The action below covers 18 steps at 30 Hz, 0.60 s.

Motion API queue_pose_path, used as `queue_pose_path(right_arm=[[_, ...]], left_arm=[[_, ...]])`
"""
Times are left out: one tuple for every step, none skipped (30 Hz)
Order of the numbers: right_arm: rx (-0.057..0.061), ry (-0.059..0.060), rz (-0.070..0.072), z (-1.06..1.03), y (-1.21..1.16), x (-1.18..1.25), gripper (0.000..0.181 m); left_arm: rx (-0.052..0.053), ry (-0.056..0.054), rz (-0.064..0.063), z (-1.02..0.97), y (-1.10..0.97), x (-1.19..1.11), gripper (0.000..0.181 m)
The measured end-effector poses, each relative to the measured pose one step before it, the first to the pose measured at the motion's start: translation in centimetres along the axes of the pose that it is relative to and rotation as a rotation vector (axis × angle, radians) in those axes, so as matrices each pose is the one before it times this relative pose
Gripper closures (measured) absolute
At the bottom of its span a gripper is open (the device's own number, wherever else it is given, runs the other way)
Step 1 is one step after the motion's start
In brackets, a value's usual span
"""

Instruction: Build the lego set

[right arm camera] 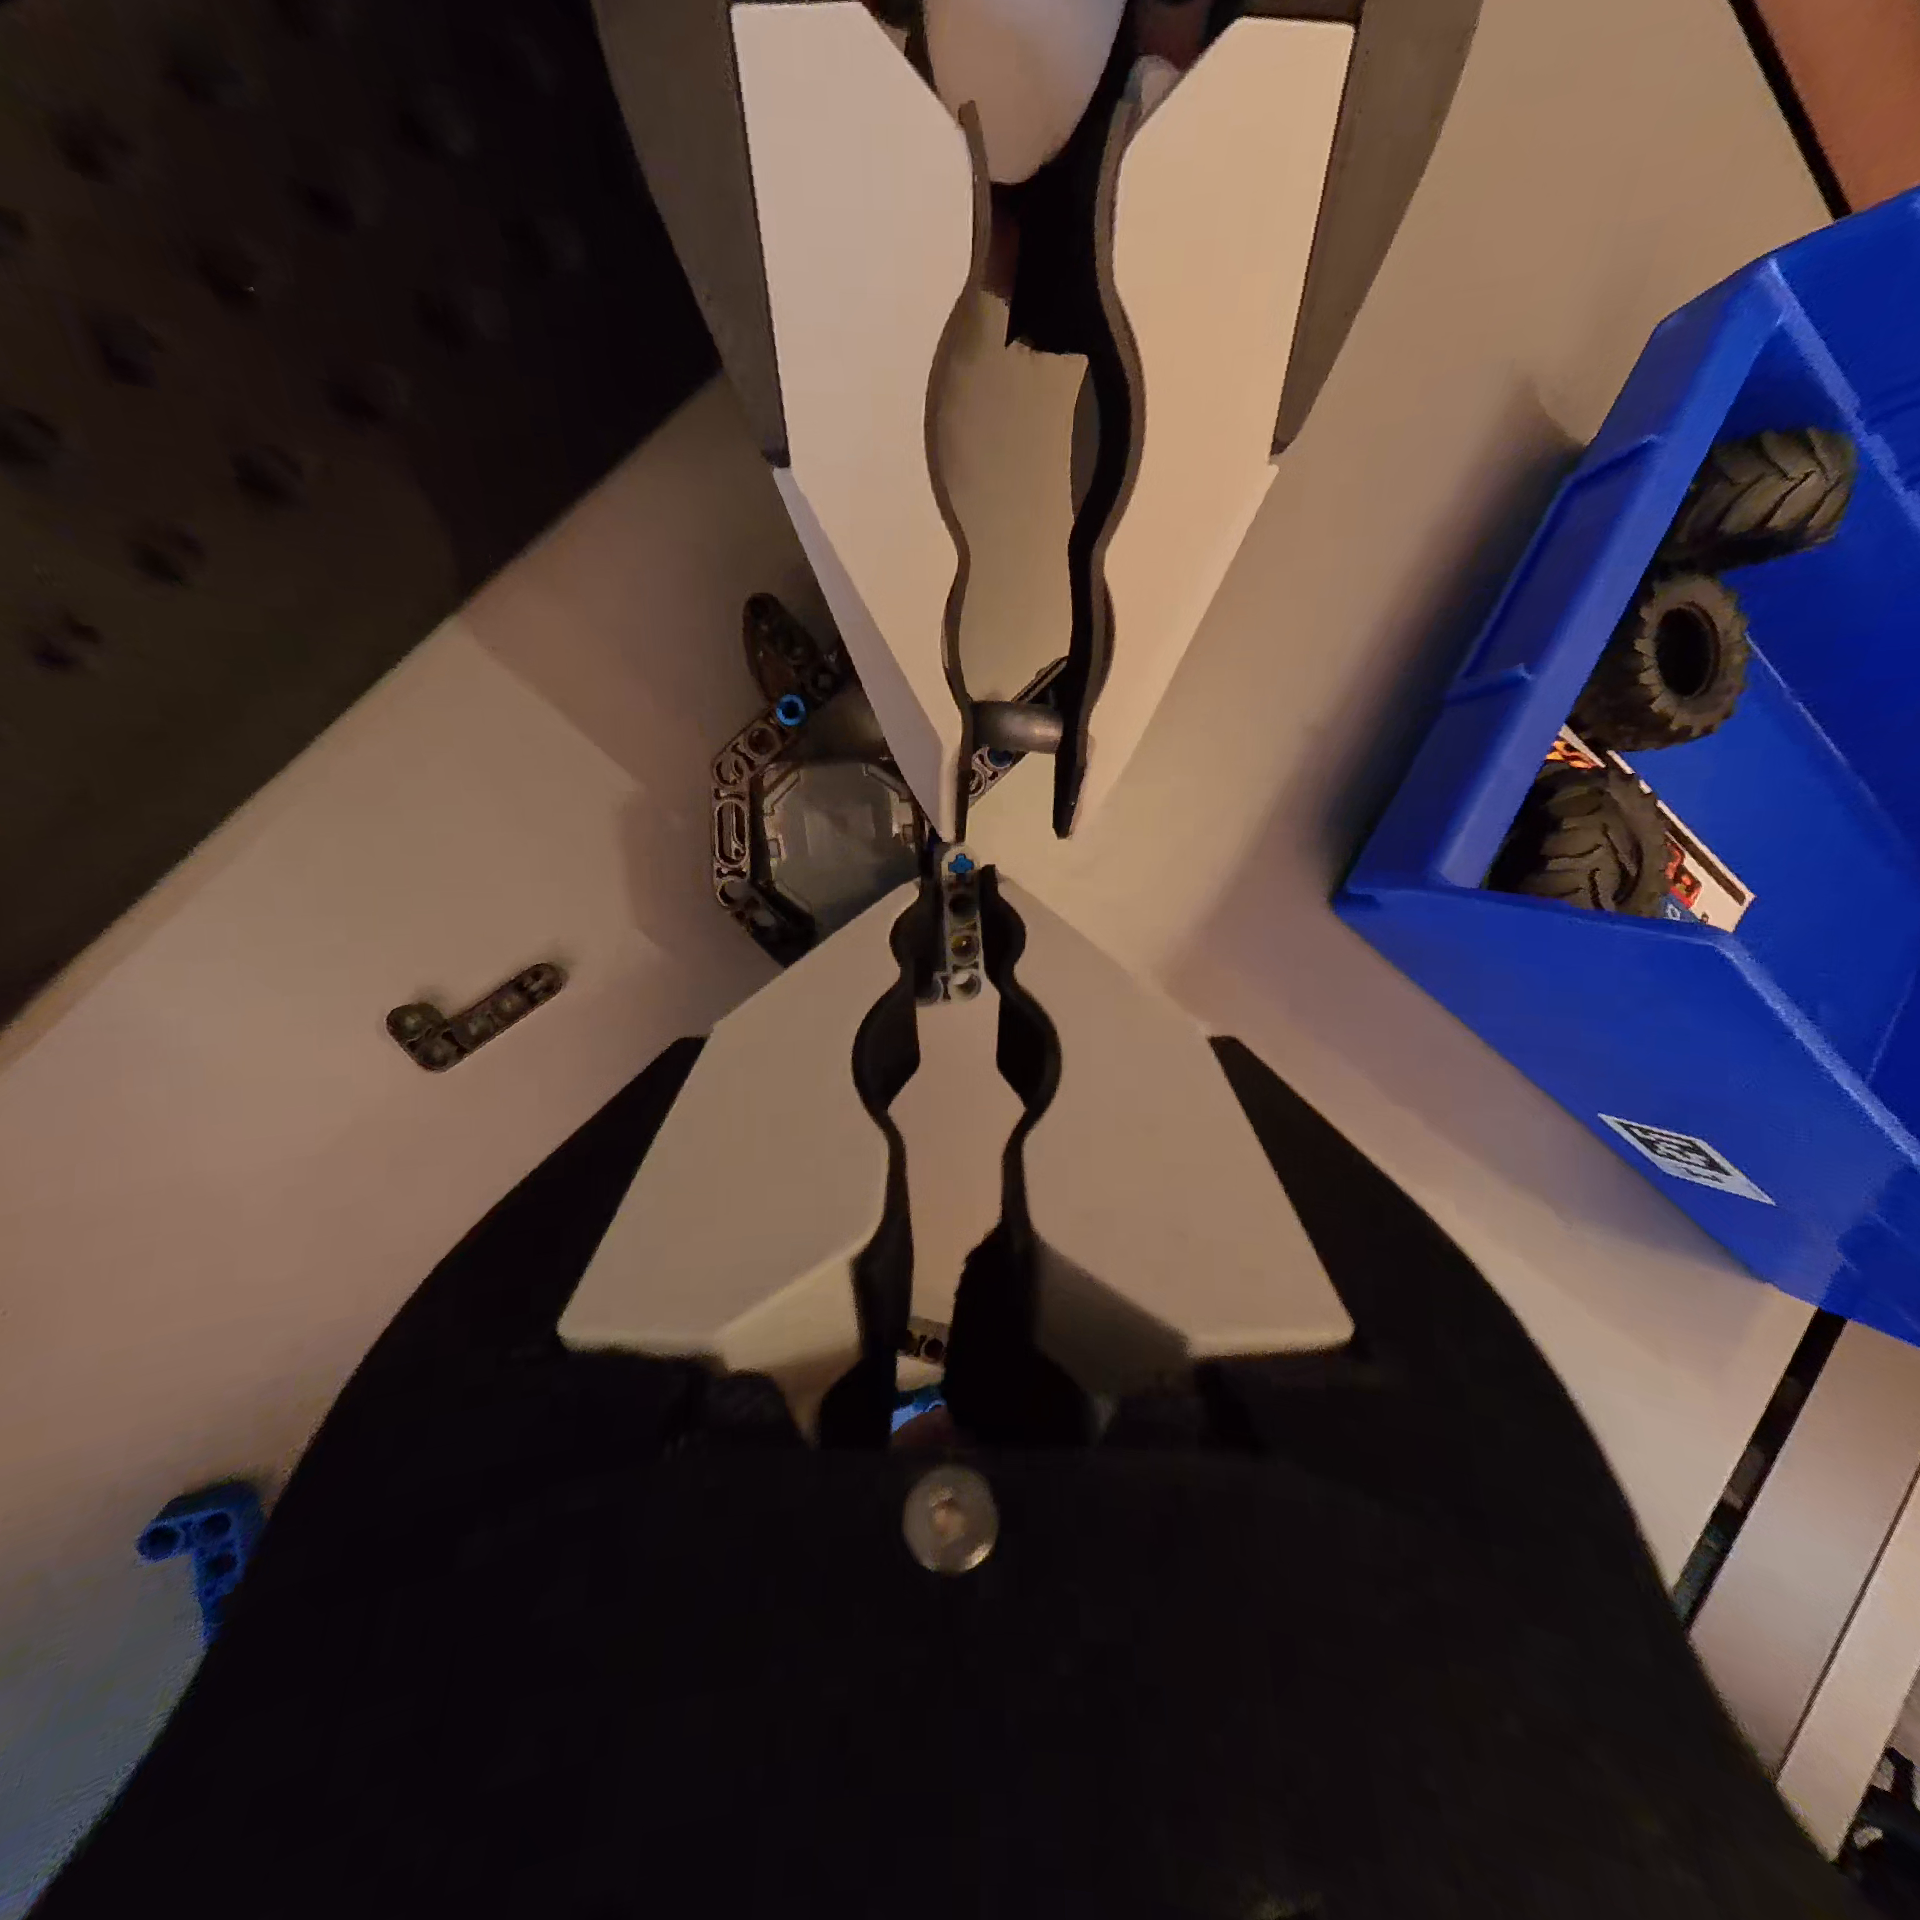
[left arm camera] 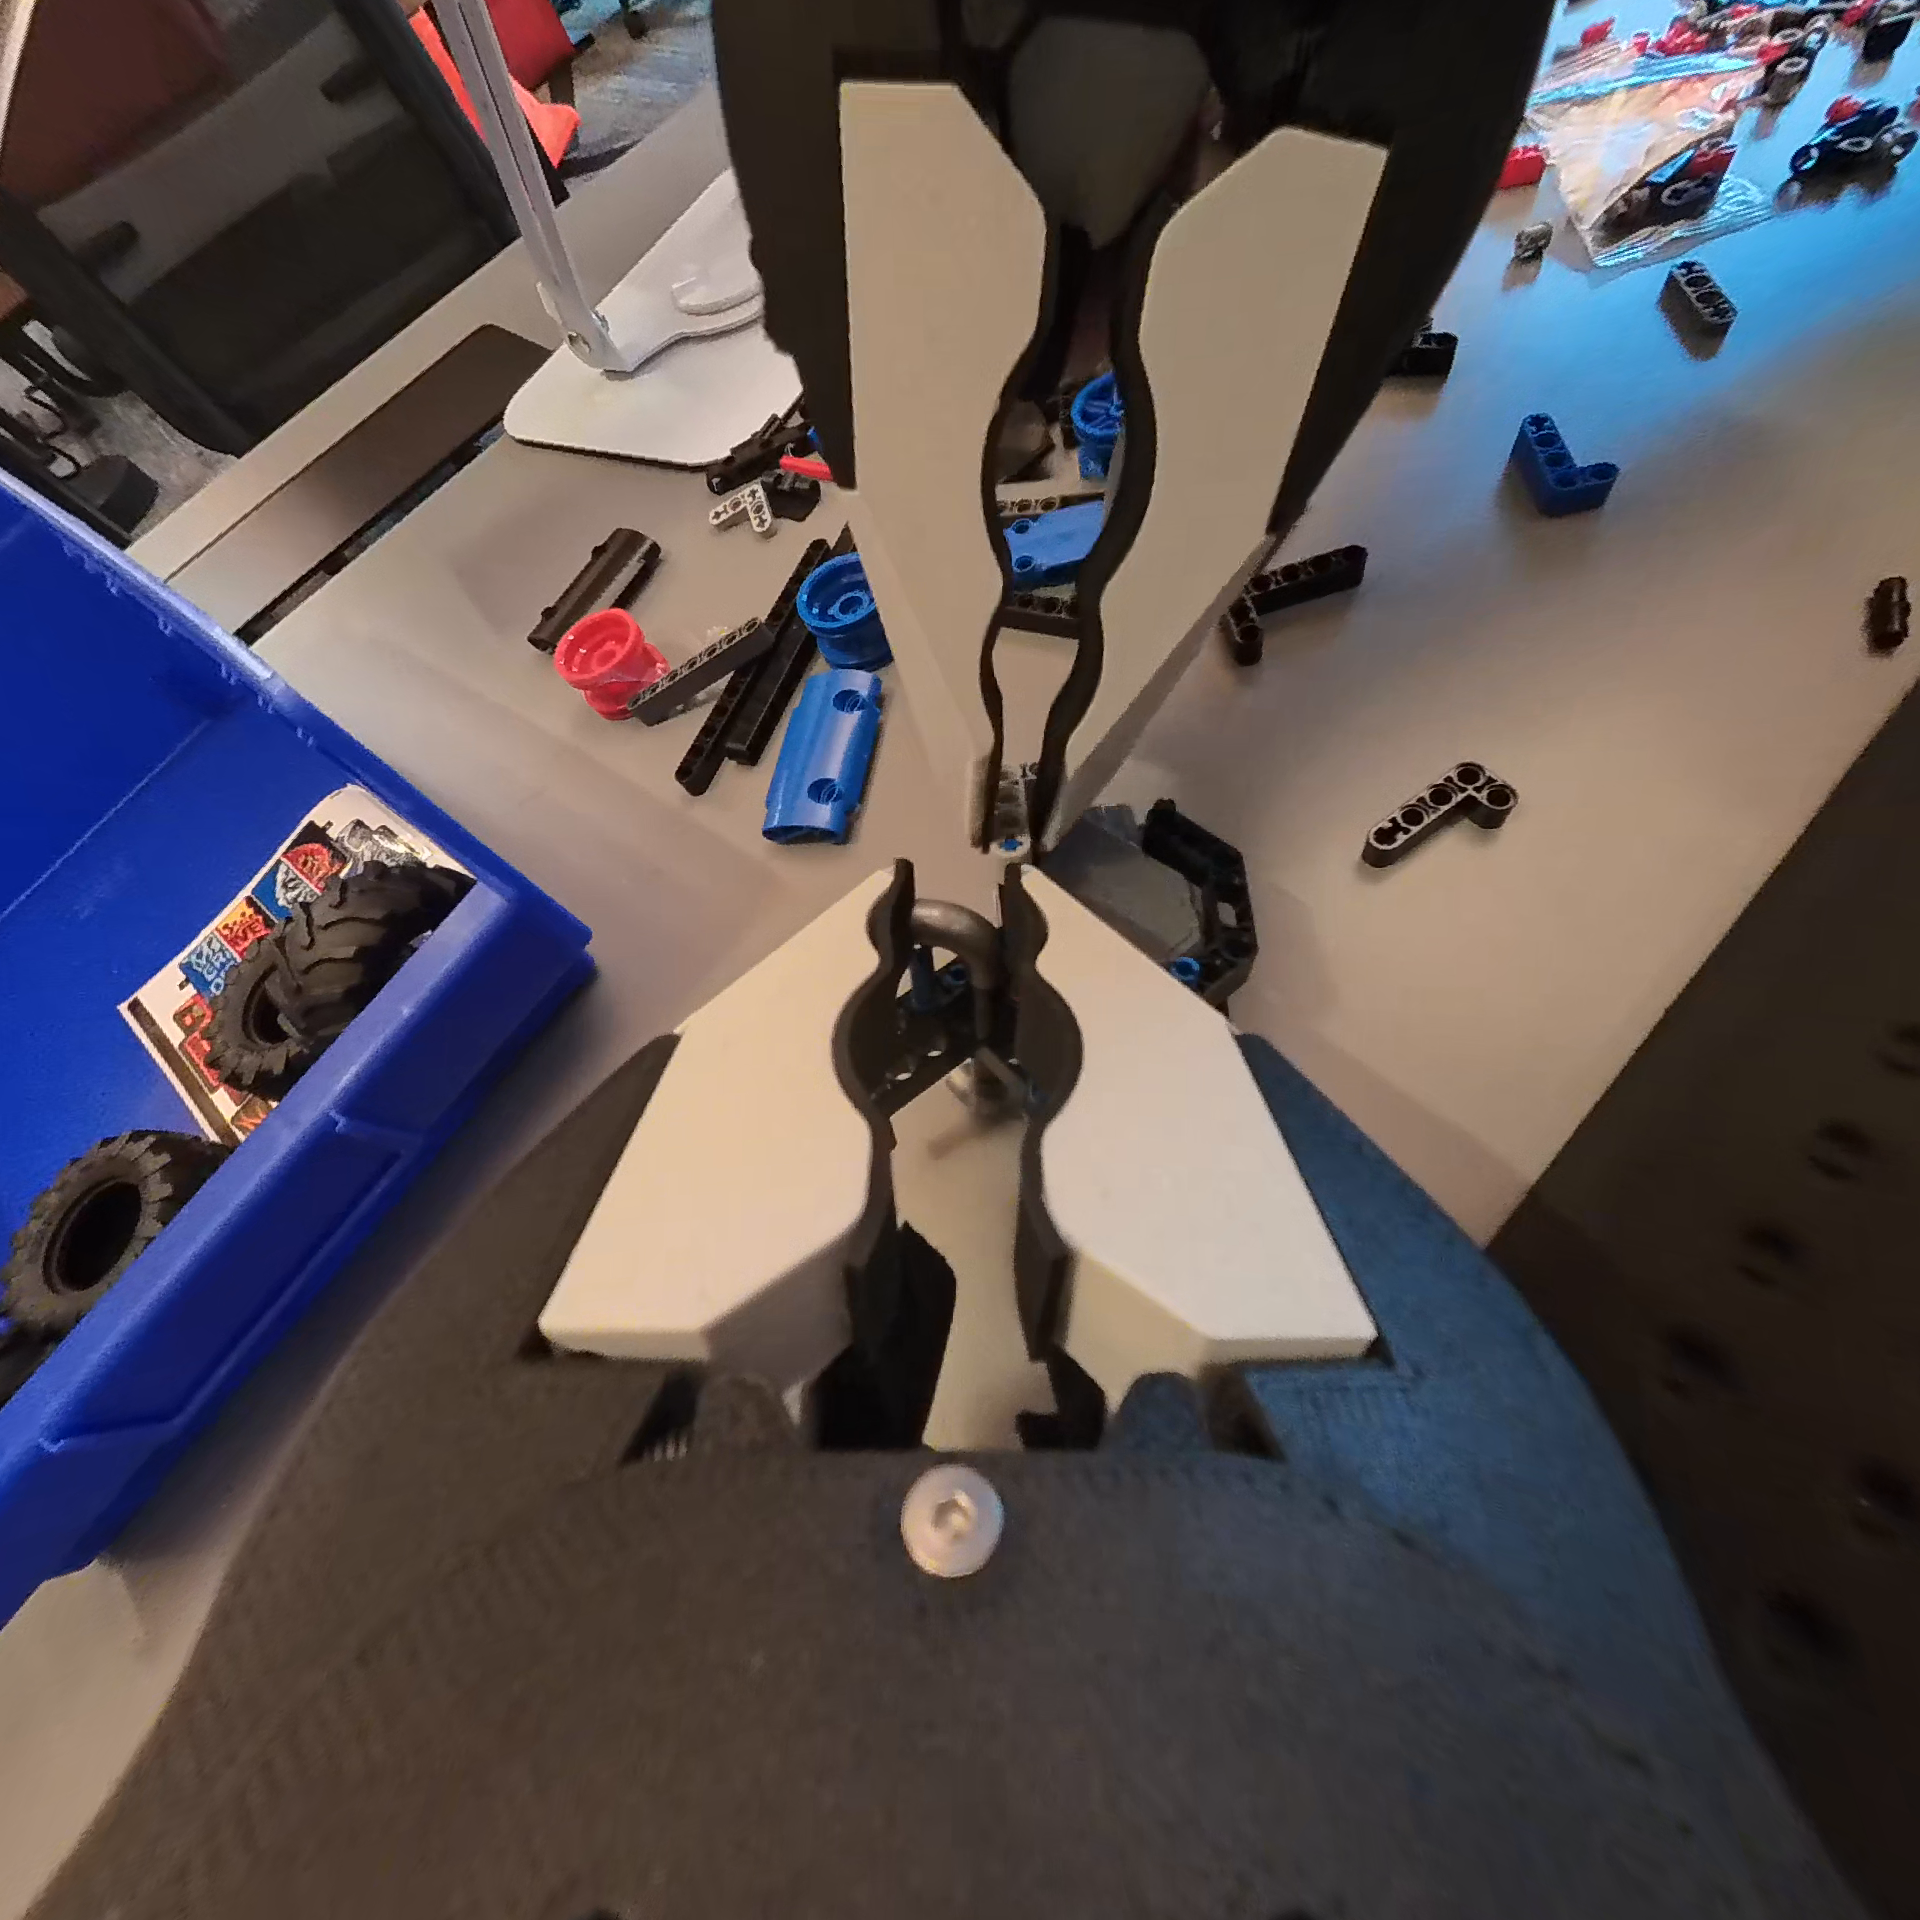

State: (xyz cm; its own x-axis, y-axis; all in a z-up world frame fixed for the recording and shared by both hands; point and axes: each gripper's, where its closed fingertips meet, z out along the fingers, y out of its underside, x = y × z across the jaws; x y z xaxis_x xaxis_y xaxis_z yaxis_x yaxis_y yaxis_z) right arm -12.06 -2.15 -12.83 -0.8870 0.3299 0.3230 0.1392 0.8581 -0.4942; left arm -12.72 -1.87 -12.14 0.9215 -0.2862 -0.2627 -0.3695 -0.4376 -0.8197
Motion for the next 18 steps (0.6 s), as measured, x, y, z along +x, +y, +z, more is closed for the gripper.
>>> queue_pose_path(right_arm=[[0.0021,0.0039,-0.0040,0.051,-0.018,-0.024,0.175],[-0.0016,0.0012,-0.0054,0.009,0.009,-0.037,0.175],[-0.0025,0.0028,-0.0100,0.005,0.012,-0.018,0.176],[-0.0015,0.0011,-0.0008,0.017,-0.017,0.001,0.176],[-0.0041,0.0018,0.0003,0.002,0.010,0.000,0.176],[-0.0099,0.0077,-0.0021,0.034,0.000,0.028,0.176],[-0.0114,0.0101,-0.0022,0.036,0.021,0.043,0.176],[-0.0140,0.0093,-0.0071,0.020,0.060,0.028,0.176],[-0.0185,0.0106,-0.0129,0.020,0.058,0.014,0.176],[-0.0152,0.0063,-0.0092,0.005,0.016,-0.007,0.176],[-0.0108,-0.0008,-0.0029,0.013,0.009,-0.003,0.176],[-0.0136,0.0057,-0.0151,0.008,-0.004,0.008,0.177],[-0.0148,0.0060,-0.0138,0.019,-0.019,-0.023,0.177],[-0.0119,0.0026,-0.0104,0.019,-0.009,-0.006,0.177],[-0.0081,-0.0016,-0.0054,0.005,0.006,0.001,0.177],[-0.0081,-0.0026,-0.0059,0.004,0.004,-0.009,0.177],[-0.0064,0.0010,-0.0121,0.025,-0.019,0.012,0.177],[-0.0030,0.0017,-0.0068,0.025,-0.028,0.016,0.177]], left_arm=[[-0.0004,0.0007,0.0006,0.012,0.005,0.014,0.165],[0.0002,0.0006,0.0021,0.013,0.011,0.041,0.165],[0.0015,-0.0001,-0.0004,0.016,-0.011,0.037,0.165],[0.0010,-0.0003,-0.0014,-0.014,0.010,0.008,0.165],[0.0015,-0.0006,-0.0010,-0.002,-0.001,-0.002,0.165],[-0.0007,-0.0015,-0.0004,0.001,0.015,-0.007,0.165],[-0.0004,-0.0021,-0.0012,0.002,0.012,-0.052,0.165],[0.0038,0.0007,-0.0047,0.047,-0.024,-0.013,0.164],[0.0045,0.0024,-0.0066,0.052,-0.036,-0.009,0.164],[0.0008,0.0012,-0.0006,0.012,0.016,-0.001,0.164],[-0.0004,-0.0007,0.0021,-0.008,0.000,0.007,0.164],[-0.0016,-0.0009,0.0011,0.000,0.011,-0.004,0.164],[-0.0004,0.0001,0.0012,-0.007,0.023,0.022,0.163],[0.0018,-0.0002,-0.0022,-0.023,0.020,0.014,0.163],[0.0013,-0.0013,-0.0024,0.004,-0.002,-0.006,0.164],[-0.0003,-0.0002,0.0002,-0.001,0.001,0.005,0.163],[-0.0009,0.0010,-0.0009,-0.009,0.019,0.002,0.163],[0.0004,-0.0006,0.0003,-0.012,0.019,-0.021,0.164]])
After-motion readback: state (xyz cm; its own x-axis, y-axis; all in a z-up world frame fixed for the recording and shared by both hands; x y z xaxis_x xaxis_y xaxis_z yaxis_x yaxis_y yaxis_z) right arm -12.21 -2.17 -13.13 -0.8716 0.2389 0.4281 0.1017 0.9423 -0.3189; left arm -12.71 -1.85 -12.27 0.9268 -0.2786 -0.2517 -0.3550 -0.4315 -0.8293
